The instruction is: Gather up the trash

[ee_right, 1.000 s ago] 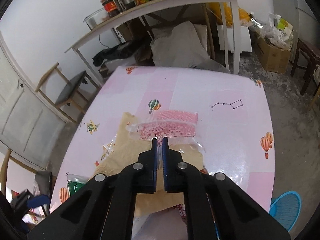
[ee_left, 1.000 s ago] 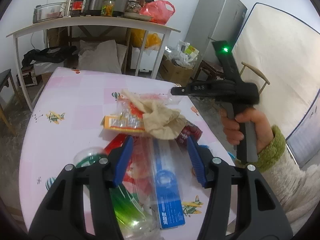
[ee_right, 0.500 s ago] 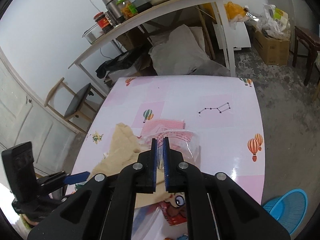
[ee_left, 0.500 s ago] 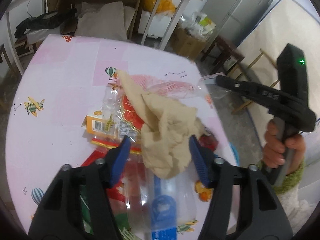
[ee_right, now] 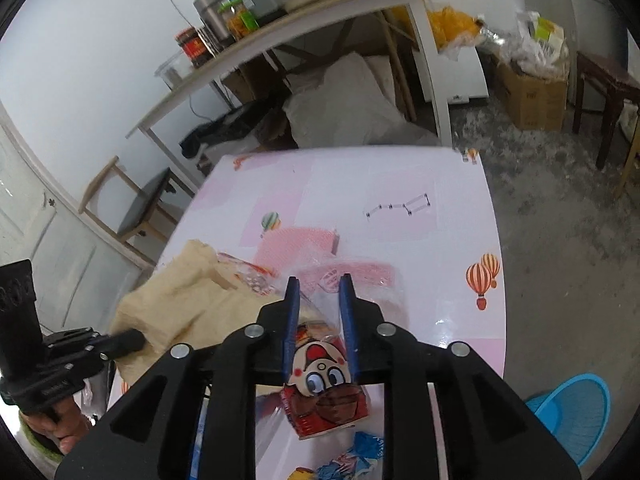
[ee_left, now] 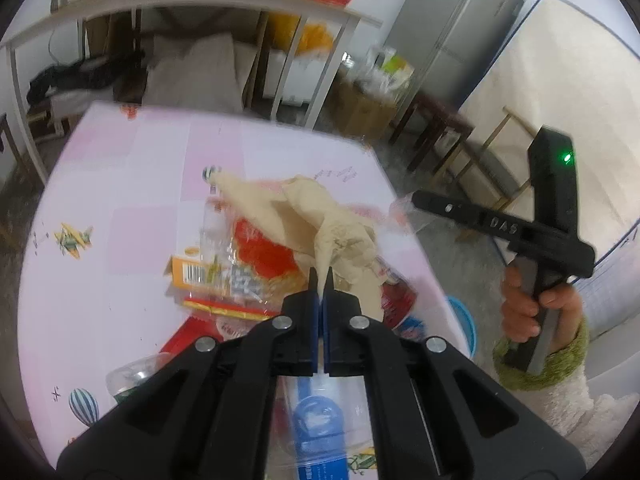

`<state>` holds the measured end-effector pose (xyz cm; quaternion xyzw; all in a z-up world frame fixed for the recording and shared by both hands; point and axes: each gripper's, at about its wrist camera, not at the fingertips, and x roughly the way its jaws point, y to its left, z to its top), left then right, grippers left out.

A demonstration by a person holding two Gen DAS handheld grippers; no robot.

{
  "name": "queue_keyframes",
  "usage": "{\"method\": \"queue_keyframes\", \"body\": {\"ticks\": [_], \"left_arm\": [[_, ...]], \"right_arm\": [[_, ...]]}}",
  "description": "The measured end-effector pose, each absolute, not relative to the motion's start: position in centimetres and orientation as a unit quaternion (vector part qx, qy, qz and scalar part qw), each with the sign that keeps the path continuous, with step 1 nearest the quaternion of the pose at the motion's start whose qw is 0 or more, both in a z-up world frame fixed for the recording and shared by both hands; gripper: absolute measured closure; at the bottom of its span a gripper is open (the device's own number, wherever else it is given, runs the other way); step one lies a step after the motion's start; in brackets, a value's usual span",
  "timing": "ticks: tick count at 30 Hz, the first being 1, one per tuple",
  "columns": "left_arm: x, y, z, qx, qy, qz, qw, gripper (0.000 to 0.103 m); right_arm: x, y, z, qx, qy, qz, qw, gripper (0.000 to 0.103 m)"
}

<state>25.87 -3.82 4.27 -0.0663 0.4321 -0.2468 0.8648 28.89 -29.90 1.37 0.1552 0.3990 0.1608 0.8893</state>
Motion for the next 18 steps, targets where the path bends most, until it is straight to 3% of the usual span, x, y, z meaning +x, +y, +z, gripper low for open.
{"method": "queue_keyframes", "body": {"ticks": [2, 7, 18], "left_arm": [[24.9, -3.6, 5.4, -0.068, 0.414, -0.254, 0.871, 0.103], [21.1, -3.4, 7.8, -0.076, 0.382, -0.300, 0.871, 0.103], [8.8, -3.5, 8.3, -0.155, 0.357, -0.482, 0.785, 0.103]], "right_arm": [[27.9, -30.0, 2.4, 0.152, 0.375, 0.161, 0.900, 0.063], [25.0, -29.9, 4.9, 0.130, 0.326, 0.171, 0.921, 0.048], [15.2, -30.9, 7.4, 0.169, 0.304, 0.221, 0.911, 0.048]]}}
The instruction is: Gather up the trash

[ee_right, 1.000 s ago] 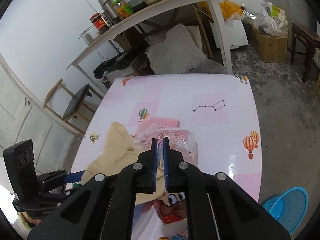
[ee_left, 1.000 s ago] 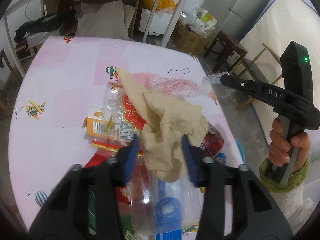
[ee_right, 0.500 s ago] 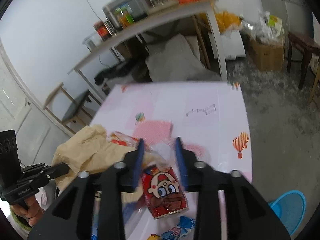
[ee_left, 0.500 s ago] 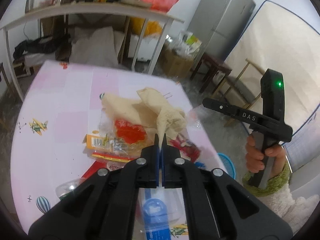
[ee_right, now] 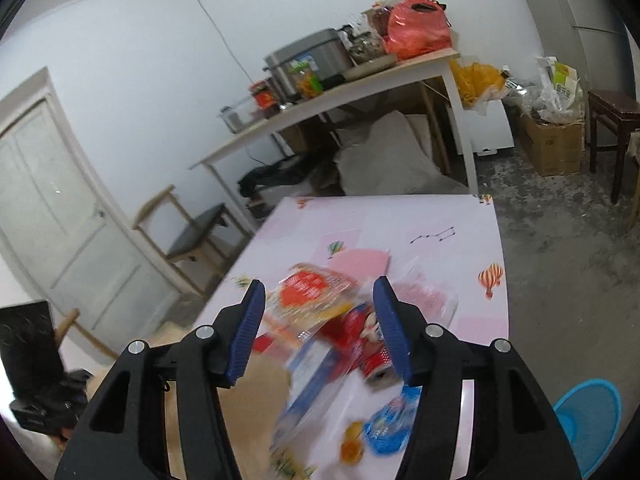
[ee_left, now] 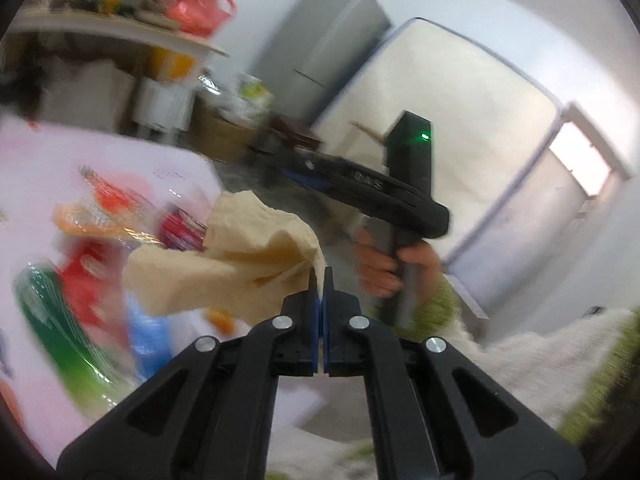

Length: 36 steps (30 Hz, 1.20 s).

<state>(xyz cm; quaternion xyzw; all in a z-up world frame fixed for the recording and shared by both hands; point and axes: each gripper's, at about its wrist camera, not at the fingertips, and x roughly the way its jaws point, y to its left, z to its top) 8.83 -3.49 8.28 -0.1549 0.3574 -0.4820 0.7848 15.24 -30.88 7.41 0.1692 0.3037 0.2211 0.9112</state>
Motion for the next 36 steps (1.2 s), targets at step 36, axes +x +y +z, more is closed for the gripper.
{"method": "queue_keyframes", "body": {"ticks": [36], "left_arm": [[3.6, -13.0, -3.1, 0.080, 0.426, -0.415, 0.800, 0.103]], "right_arm": [[8.9, -31.9, -13.6, 0.434, 0.498, 0.244, 0.710, 0.079]]}}
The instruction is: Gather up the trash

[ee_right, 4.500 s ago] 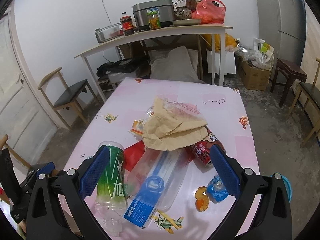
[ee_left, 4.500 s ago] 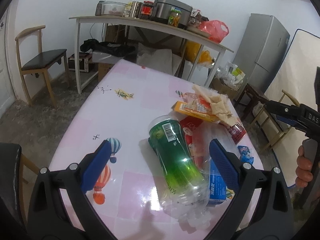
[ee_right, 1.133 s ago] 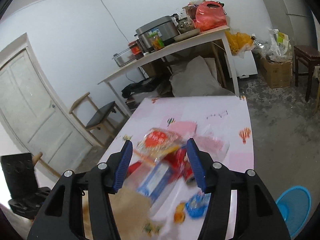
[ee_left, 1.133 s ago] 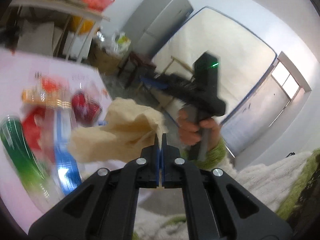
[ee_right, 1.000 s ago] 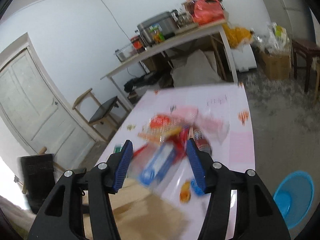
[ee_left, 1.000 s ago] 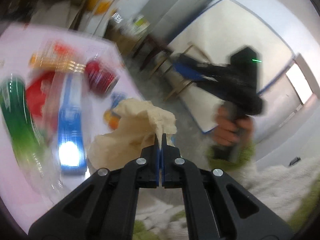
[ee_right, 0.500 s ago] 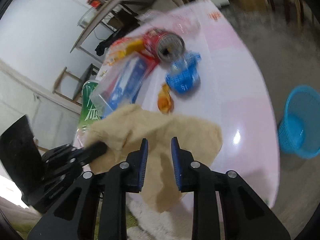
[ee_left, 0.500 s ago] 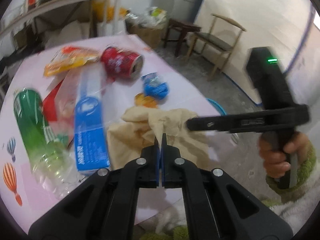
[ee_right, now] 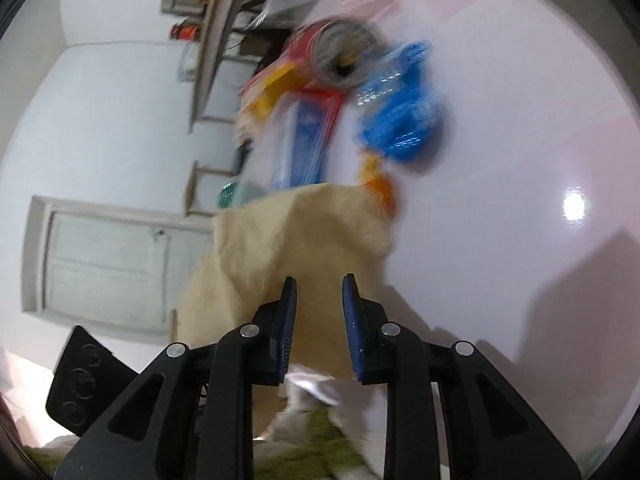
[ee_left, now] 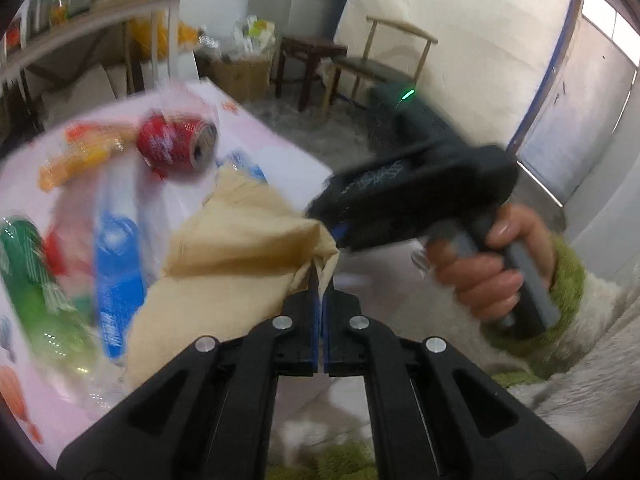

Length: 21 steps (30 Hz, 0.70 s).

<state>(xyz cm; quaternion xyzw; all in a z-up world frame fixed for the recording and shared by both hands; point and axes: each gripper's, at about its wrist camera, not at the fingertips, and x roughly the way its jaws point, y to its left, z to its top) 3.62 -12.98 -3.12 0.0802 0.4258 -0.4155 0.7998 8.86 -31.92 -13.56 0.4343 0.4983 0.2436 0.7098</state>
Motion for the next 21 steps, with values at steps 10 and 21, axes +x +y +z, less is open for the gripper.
{"method": "queue_keyframes", "body": {"ticks": [10, 21], "left_arm": [[7.1, -12.0, -8.6, -0.014, 0.524, -0.382, 0.761, 0.103], [5.5, -12.0, -7.6, 0.048, 0.489, -0.358, 0.794, 0.084]], "right_arm": [[6.8, -33.9, -10.3, 0.362, 0.479, 0.208, 0.772, 0.078], [11.5, -26.1, -11.4, 0.194, 0.565, 0.237, 0.766, 0.087]]}}
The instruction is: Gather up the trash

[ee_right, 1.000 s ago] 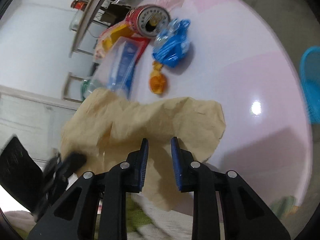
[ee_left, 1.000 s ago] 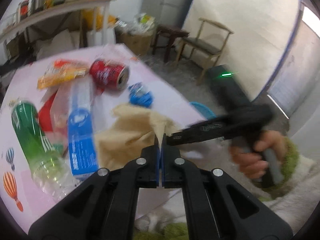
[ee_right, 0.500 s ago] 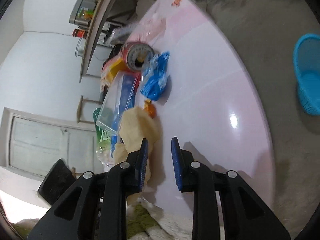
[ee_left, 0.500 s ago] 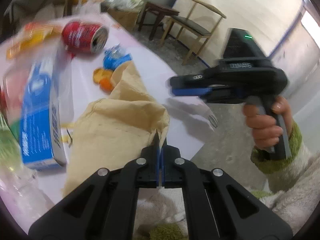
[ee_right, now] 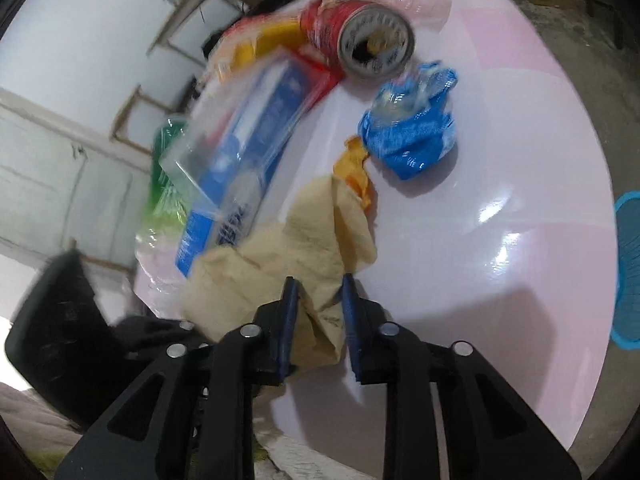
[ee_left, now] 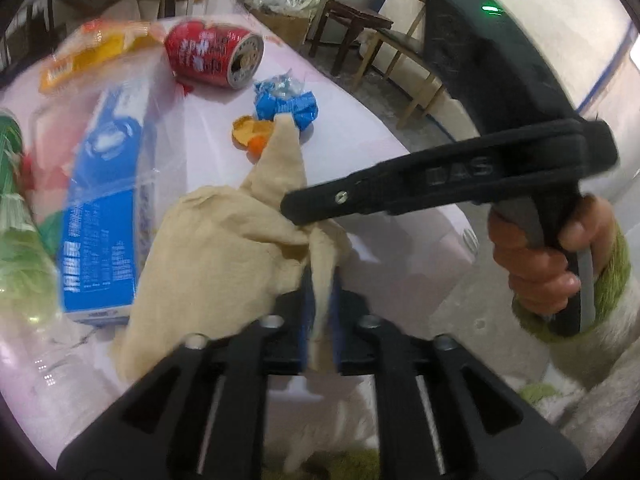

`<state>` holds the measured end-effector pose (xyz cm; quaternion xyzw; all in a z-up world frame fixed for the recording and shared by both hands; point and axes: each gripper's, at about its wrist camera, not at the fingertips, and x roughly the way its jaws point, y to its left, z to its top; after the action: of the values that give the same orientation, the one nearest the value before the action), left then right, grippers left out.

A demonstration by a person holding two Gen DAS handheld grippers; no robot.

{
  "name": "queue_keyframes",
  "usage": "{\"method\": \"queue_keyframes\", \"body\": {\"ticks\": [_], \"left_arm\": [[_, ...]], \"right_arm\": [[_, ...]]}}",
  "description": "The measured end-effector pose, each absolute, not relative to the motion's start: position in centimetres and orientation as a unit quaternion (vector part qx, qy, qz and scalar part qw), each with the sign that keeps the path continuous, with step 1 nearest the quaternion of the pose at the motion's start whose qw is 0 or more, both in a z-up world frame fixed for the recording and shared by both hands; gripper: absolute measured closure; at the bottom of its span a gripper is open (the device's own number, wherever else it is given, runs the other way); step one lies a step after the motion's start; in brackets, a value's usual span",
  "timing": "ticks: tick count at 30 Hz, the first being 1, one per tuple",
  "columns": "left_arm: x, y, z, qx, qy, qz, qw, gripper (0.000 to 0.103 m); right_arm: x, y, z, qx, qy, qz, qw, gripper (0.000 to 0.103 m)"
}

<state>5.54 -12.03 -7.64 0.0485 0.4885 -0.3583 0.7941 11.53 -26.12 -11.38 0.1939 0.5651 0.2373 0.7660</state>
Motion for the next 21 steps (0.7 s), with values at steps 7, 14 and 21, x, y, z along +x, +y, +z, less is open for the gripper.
{"method": "queue_keyframes", "body": {"ticks": [7, 14, 21], "left_arm": [[4.8, -12.7, -6.0, 0.117, 0.441, -0.330, 0.827, 0.050], [5.3, -13.5, -8.2, 0.139, 0.462, -0.327, 0.813, 0.061], [6.5, -13.1, -8.2, 0.119, 0.470, -0.321, 0.813, 0.092]], "right_arm": [[12.2, -26.9, -12.3, 0.225, 0.590, 0.251, 0.734, 0.093], [11.0, -28.7, -13.6, 0.293, 0.597, 0.276, 0.694, 0.093], [11.0, -31.3, -9.9, 0.274, 0.564, 0.277, 0.728, 0.085]]}}
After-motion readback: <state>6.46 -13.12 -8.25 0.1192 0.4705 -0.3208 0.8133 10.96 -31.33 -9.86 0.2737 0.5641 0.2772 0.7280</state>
